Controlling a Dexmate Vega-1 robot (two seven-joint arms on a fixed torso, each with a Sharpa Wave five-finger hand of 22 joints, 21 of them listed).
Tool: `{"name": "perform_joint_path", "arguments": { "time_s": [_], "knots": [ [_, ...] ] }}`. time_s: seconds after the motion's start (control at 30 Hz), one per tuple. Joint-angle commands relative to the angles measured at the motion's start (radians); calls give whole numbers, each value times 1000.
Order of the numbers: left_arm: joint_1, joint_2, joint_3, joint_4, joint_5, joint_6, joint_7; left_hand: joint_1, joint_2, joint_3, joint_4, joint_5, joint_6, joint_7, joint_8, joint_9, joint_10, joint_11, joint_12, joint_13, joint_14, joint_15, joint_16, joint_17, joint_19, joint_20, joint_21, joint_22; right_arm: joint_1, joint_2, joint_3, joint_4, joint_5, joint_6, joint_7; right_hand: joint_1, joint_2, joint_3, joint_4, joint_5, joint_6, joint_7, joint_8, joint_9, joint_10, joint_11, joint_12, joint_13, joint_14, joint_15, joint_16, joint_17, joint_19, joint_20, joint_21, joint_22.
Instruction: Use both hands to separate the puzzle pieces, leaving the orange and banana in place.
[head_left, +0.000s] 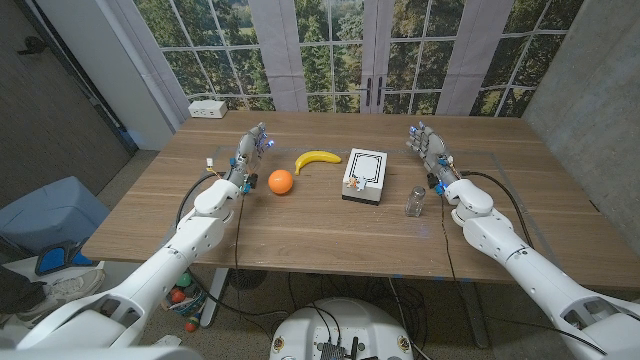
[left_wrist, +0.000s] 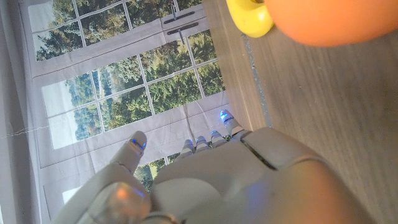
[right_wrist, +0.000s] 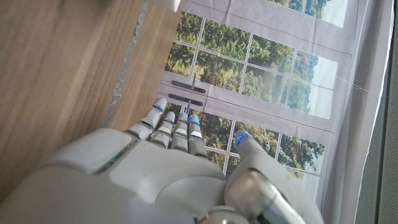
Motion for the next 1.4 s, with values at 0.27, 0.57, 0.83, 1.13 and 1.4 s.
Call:
{"name": "perform_joint_path", "arguments": {
  "time_s": [0.27,0.57,0.83,1.13,1.4],
  "knots": [
    [-19,53,11,-39,59,3,5,8,62,7,-2,8,2,0,10,2,-33,-1,10,5,-22,-28,9,1,-42,-27,-2,2,-60,-16,0,-87,-174,82,-182,14,13,9,-12,-5,24,4,9,2,23,1,10,5,17,-16,13,1,25,-42,2,5],
    [-27,67,18,-38,74,13,-4,10,59,6,-7,8,11,-3,13,2,-28,1,11,5,-18,-29,9,1,-34,-26,-7,2,-106,-43,-4,-189,-298,22,-312,26,11,17,-29,-14,45,13,11,3,53,7,17,6,57,1,32,0,64,-23,1,7],
    [-25,78,21,-47,76,27,-9,11,54,4,-11,8,17,-7,14,2,-22,-1,13,5,-17,-30,9,0,-31,-26,-13,2,-151,-59,2,-267,-383,-29,-407,80,-11,36,-95,-18,48,11,7,4,56,8,11,5,59,7,25,-16,72,-10,-13,7],
    [-20,82,22,-60,86,16,-5,14,44,0,-23,8,29,-18,15,1,-11,-7,15,4,-14,-37,8,-1,-27,-25,-23,2,-189,-75,-3,-342,-507,-84,-505,174,-15,68,-192,-12,52,-14,5,4,63,-12,6,5,77,-14,26,-34,97,-19,-29,8],
    [-6,96,22,-88,98,18,2,14,29,-7,-35,5,37,-26,15,1,-5,-15,15,5,-15,-42,6,-2,-23,-26,-34,2,-219,-92,-6,-395,-588,-117,-542,198,-10,73,-212,-10,64,-25,8,5,77,-20,9,6,84,-23,30,-36,108,-16,-34,9]
  ]
}}
